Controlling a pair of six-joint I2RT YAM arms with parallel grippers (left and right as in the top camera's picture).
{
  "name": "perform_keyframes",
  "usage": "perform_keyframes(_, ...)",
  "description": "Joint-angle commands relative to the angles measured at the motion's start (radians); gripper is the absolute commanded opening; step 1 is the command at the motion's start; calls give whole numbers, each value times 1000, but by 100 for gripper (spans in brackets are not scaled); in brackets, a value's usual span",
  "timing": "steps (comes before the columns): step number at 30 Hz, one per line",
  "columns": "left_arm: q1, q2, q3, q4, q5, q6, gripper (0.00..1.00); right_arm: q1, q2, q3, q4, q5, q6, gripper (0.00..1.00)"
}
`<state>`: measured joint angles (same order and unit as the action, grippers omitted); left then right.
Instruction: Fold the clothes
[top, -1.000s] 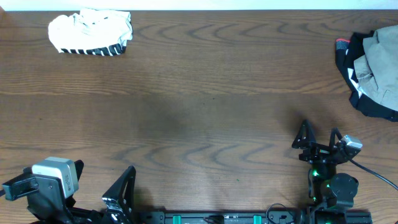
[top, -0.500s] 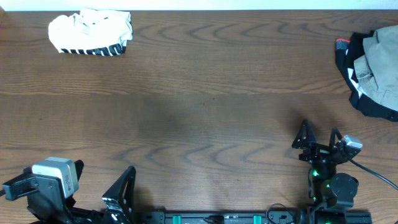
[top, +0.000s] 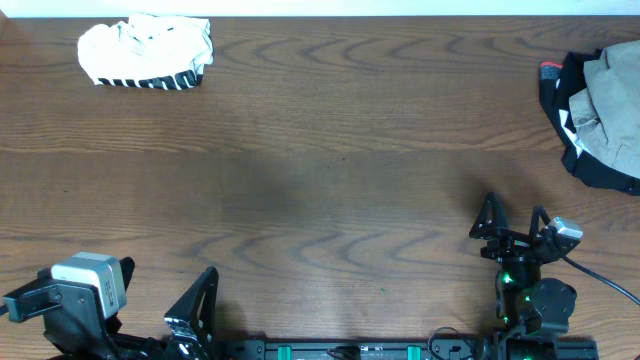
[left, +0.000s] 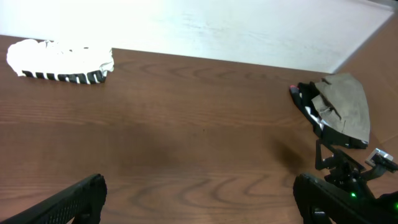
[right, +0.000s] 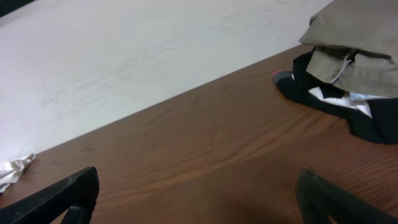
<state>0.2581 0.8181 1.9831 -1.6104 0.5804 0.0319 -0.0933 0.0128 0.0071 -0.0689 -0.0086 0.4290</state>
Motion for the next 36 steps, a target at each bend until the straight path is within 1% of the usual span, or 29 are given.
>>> perform_keyframes(1,-2,6,-3,-69,13,17,98,-2,-4,-2,-5,-6,0,99)
perform_keyframes(28,-2,6,-3,-68,13,16,98,-2,-4,-2,-5,-6,0,99)
perform_keyframes(32,-2,5,-7,-79,13,-41,98,-2,-4,-2,-4,-6,0,99)
perform_keyframes(36,-2,-21,-50,-48,11,-45,98,-2,-4,-2,-5,-6,0,99)
